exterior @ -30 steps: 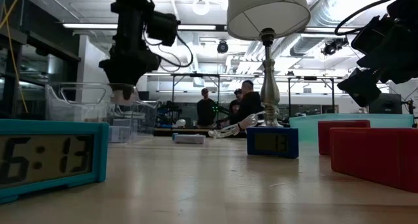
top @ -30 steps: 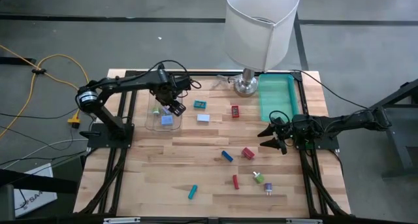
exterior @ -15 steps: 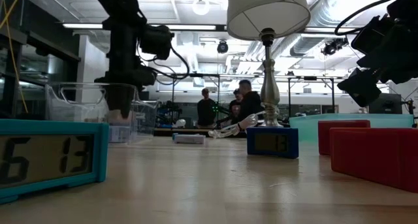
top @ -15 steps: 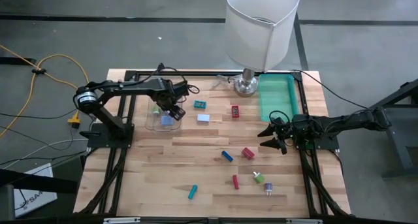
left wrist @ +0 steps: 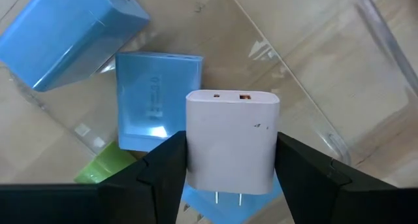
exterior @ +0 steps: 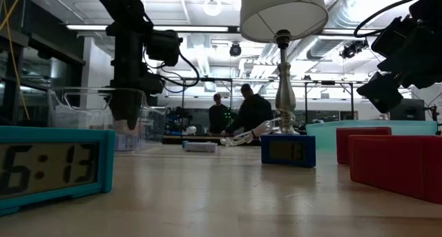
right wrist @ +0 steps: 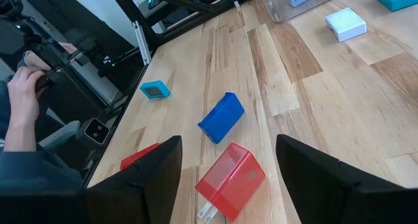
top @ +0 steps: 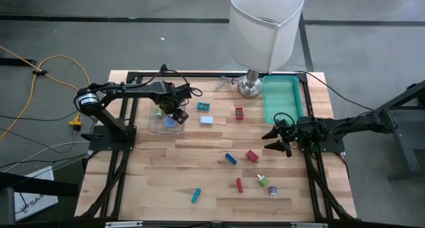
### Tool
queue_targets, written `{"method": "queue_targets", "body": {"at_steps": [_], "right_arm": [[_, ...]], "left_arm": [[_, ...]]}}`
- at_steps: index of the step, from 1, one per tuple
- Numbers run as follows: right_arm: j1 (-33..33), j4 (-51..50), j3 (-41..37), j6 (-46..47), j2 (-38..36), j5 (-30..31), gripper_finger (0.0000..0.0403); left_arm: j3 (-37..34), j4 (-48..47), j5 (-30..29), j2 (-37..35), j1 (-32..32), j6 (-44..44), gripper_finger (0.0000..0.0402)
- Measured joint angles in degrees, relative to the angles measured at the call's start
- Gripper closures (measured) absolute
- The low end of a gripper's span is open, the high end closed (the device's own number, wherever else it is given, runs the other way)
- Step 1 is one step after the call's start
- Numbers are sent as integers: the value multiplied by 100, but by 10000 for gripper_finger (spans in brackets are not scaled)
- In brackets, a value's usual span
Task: Pick & Place Office items
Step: Put the pink charger adapter into the transparent bin, then put the red charger adapter into the transparent bin
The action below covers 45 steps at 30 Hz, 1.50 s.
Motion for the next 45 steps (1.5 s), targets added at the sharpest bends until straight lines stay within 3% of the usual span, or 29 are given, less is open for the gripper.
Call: {"method": "queue_targets", "body": {"at_steps": [13,23,38,45], "right_arm": [[-1,0,0,0,0,0,167],[-1,0,0,0,0,-1,167],[-1,0,0,0,0,0,167],[-2,-2,0,0,0,0,167]], "left_arm": [[-4,2,94,0,0,-31,160],[-4,0,129,2,0,42,104],[-4,-81,133,-6,19,45,101],[-2,-213,403,-300,221,60,101]]}}
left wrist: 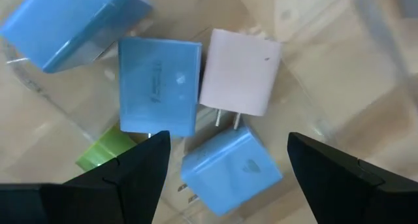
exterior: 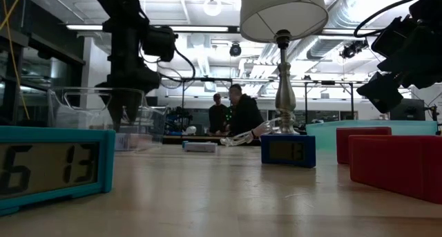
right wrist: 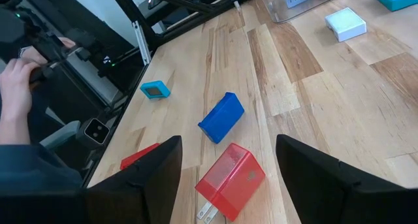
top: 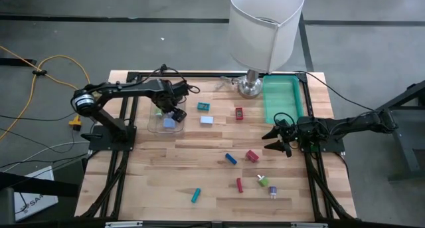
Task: Pick & Place Office items
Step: Put the red charger adapter into the transparent bin
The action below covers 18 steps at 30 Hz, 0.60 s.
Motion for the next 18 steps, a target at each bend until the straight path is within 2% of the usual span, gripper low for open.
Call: {"method": "queue_targets", "body": {"at_steps": [18], "right_arm": [[2,2,0,0,0,0,167]], "left_arm": [[9,52,69,-1565,-19,209,101]]}}
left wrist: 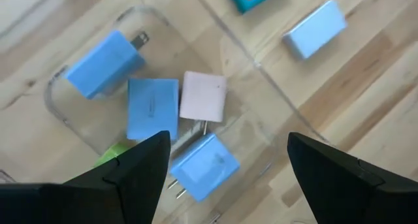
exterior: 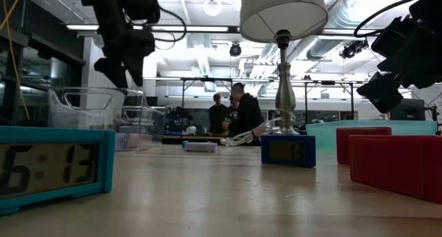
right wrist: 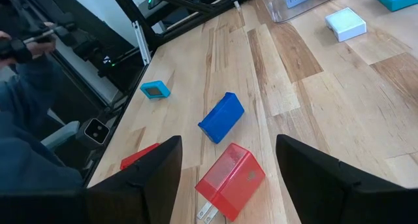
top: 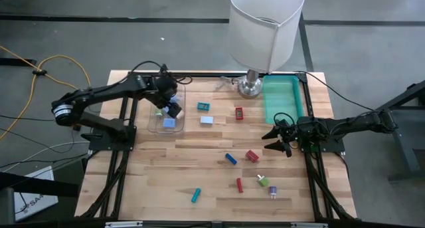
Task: Pick & Place Office items
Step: Put the red charger adapter into the transparent bin
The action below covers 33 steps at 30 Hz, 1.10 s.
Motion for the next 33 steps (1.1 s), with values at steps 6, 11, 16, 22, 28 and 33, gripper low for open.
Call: {"method": "queue_targets", "body": {"at_steps": [6,11,16,22,28,33], "right_arm": [[0,0,0,0,0,0,167],[0,0,0,0,0,0,167],[-1,0,0,0,0,0,167],[-2,0,0,0,0,0,167],[-1,0,0,0,0,0,167],[0,0,0,0,0,0,167]], "left_arm": [[0,327,-28,-284,-181,210,101],[0,612,-24,-414,-311,477,101],[1,809,-48,-448,-364,735,101],[177,784,-53,-450,-417,960,101],[557,690,-337,-448,-984,1064,101],[702,768,-1262,-448,-1851,1058,101]]}}
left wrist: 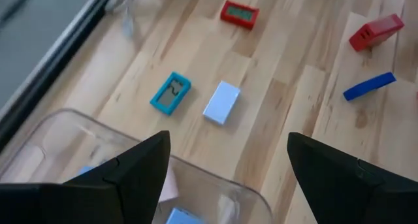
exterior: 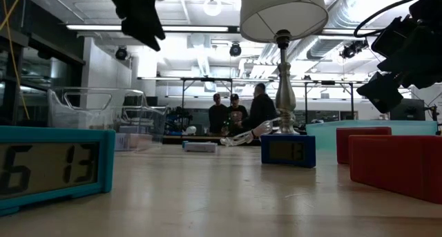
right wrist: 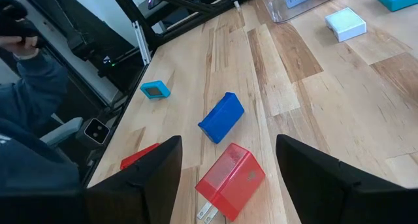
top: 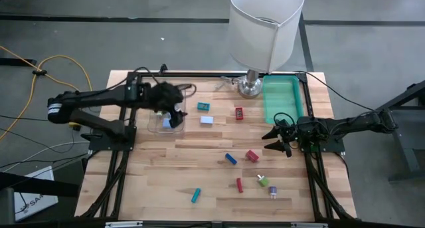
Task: Pick & Place Office items
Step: Put the red charger adapter into the transparent bin
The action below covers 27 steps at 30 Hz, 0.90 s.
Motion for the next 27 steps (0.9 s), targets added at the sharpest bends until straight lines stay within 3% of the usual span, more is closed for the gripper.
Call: {"method": "queue_targets", "body": {"at_steps": [4,10,17,24,27], "right_arm": [[-1,-1,0,0,0,0,167],[-2,0,0,0,0,0,167],[-1,0,0,0,0,0,167],[-2,0,0,0,0,0,167],[0,0,0,0,0,0,167]], "left_arm": [[4,161,-650,77,-673,-47,101],[4,713,-967,506,-1436,-204,101],[4,1304,-1430,1100,-2121,-613,101],[0,1886,-2373,1401,-2796,-762,101],[-98,2297,-2437,1525,-2959,-779,101]]}}
